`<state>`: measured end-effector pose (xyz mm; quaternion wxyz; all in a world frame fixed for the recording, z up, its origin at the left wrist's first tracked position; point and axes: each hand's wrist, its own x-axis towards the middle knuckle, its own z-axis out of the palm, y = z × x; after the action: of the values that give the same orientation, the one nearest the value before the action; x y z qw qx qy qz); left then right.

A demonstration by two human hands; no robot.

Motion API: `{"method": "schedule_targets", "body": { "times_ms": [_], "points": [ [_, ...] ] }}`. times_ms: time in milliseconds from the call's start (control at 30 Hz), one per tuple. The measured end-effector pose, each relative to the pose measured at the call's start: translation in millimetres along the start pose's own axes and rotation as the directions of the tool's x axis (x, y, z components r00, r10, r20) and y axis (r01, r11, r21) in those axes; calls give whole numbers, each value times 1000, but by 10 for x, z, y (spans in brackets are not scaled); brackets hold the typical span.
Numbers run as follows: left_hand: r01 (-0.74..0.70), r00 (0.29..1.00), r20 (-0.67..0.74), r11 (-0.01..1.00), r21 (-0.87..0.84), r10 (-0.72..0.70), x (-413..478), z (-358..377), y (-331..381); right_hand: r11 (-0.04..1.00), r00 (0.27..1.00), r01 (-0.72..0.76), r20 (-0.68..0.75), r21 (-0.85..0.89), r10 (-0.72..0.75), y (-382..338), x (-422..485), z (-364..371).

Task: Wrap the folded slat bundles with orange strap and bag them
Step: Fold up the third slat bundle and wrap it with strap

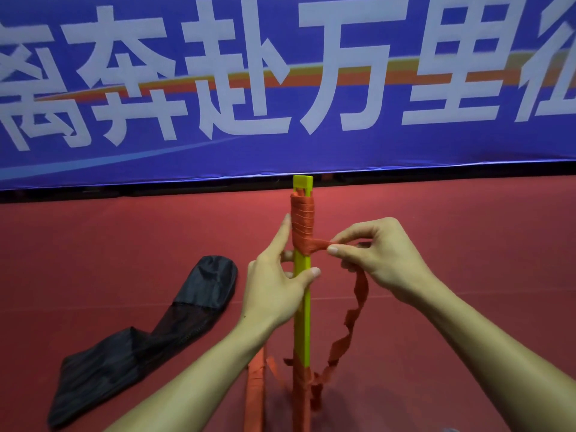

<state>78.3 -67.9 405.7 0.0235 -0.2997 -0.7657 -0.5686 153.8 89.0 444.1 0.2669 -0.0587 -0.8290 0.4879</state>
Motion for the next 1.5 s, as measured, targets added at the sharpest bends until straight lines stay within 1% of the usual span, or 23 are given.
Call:
{"method": "schedule_targets", "body": {
  "times_ms": [133, 200, 233, 333, 433, 500, 600, 700, 833, 1000, 1167, 1233, 1300, 1333, 1367, 1433, 1467, 1500],
  "points": [
    [61, 998, 30, 996, -64, -59, 48, 2, -119, 982, 993, 35, 115, -183, -14, 30, 43, -63],
    [86, 995, 55, 990, -115, -80, 62, 25, -154, 974, 989, 23, 148, -223, 11, 18, 44, -52],
    [96, 994, 65, 986, -135, -87, 69, 30, -169, 980, 987, -5, 158, -198, 37, 11, 39, -54],
    [102, 992, 83, 982, -161, -90, 94, 28, -185, 993, 981, -113, 155, -26, 115, -9, 25, -78],
    [82, 992, 114, 982, -171, -63, 72, 34, -135, 991, 986, -134, 101, 32, 130, -21, 10, -103],
    [102, 988, 137, 972, -211, -74, 55, 28, -84, 991, 989, -129, 71, 24, 127, -1, 23, -103],
    [154, 973, 214, 937, -312, -88, 12, 31, -8, 993, 993, -111, 23, -50, 112, 52, 51, -87],
    [165, 959, 275, 917, -364, -64, -24, 72, 18, 996, 997, -81, 6, -46, 81, 102, 62, -78],
    [155, 949, 314, 892, -425, -16, -41, 120, 17, 999, 999, -40, 24, -13, 41, 102, 49, -52],
    [120, 954, 300, 882, -455, 25, -61, 139, 61, 998, 999, -43, 31, 46, 41, 84, 31, -42],
    [54, 953, 288, 881, -471, 96, -69, 89, 85, 972, 990, -125, 96, 198, 108, 64, -3, 25],
    [64, 947, 306, 879, -473, 96, -71, 73, 105, 959, 981, -157, 150, 234, 124, 66, -11, 47],
    [75, 947, 311, 893, -445, 76, -70, 79, 104, 961, 979, -155, 164, 229, 119, 69, -19, 80],
    [44, 952, 295, 914, -402, 84, -69, 83, 97, 965, 983, -151, 139, 217, 122, 67, -24, 99],
    [-12, 959, 265, 945, -328, 104, -64, 82, 87, 968, 987, -143, 100, 204, 125, 62, -32, 116],
    [-113, 969, 208, 988, -102, 132, -52, 60, 82, 976, 992, -126, 22, 179, 124, 48, -39, 154],
    [-125, 976, 182, 992, 9, 121, -47, 53, 83, 978, 993, -117, -7, 171, 120, 38, -43, 171],
    [-112, 983, 153, 991, 74, 99, -48, 45, 86, 981, 993, -107, -22, 164, 113, 28, -47, 189]
  ]
}}
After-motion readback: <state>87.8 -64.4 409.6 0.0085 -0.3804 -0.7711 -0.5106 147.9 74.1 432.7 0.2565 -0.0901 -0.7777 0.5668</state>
